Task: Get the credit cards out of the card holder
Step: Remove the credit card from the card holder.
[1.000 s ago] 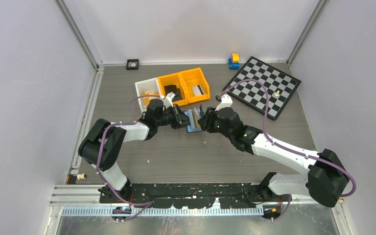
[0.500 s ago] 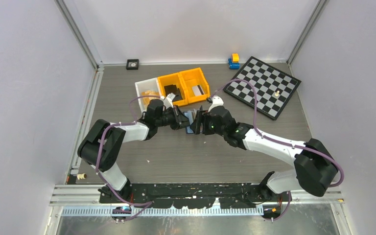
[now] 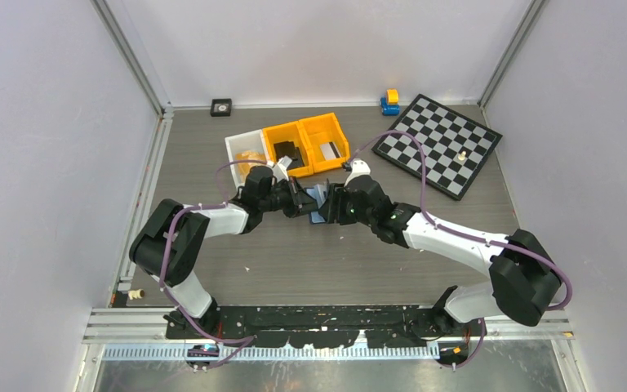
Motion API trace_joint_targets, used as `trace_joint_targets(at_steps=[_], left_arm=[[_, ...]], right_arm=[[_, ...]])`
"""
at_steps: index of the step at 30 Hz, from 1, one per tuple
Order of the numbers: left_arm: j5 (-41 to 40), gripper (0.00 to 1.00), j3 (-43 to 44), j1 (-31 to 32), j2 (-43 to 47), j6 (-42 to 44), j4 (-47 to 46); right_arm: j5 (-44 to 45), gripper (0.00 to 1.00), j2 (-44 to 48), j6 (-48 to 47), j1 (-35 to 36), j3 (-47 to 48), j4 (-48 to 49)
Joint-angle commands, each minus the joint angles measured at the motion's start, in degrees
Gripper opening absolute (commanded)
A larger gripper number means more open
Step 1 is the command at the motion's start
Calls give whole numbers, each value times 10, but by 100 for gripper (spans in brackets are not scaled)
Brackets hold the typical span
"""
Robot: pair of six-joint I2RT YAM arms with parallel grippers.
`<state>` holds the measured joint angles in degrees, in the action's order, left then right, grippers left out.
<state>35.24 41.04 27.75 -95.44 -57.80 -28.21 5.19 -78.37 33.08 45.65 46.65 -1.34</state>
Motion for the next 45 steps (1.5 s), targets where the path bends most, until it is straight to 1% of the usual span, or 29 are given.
trace_joint_targets(at_steps=[1,3,5,7,9,13,15,17,23,26,31,35,39,43,45], left_arm=[[16,0,15,2,28,5,-24],[22,0,9,2,25,-5,-51],[27,0,6,2,24,-11,-66],[30,0,6,2,25,-12,-68],[29,0,5,2,27,-13,-71],[30,0,3,2,28,-14,-75],[31,0,4,2,27,-14,-76],[32,0,4,2,28,-14,-75],[32,0,5,2,27,-15,-74],[31,0,5,2,26,-15,-73],[31,0,8,2,24,-13,-67],[32,0,8,2,25,-13,-67],[32,0,7,2,26,-13,-68],[33,0,7,2,29,-13,-68],[33,0,8,2,30,-13,-67]], right_arm=[[9,58,24,2,-3,-2,38],[18,65,26,8,-5,-5,37],[28,65,26,15,-13,-6,30],[26,60,27,31,-28,-10,28],[7,55,29,46,-49,-21,35],[-36,49,29,70,-82,-36,61],[-44,49,26,70,-84,-35,62],[-66,51,18,67,-84,-31,61],[-73,60,3,58,-84,-18,46],[-84,66,6,57,-83,-23,56],[-95,71,16,51,-83,-28,64],[-98,71,13,44,-76,-22,62],[-91,66,-2,38,-73,-8,41],[-74,67,-18,28,-63,12,18],[-58,67,-25,19,-55,24,-13]])
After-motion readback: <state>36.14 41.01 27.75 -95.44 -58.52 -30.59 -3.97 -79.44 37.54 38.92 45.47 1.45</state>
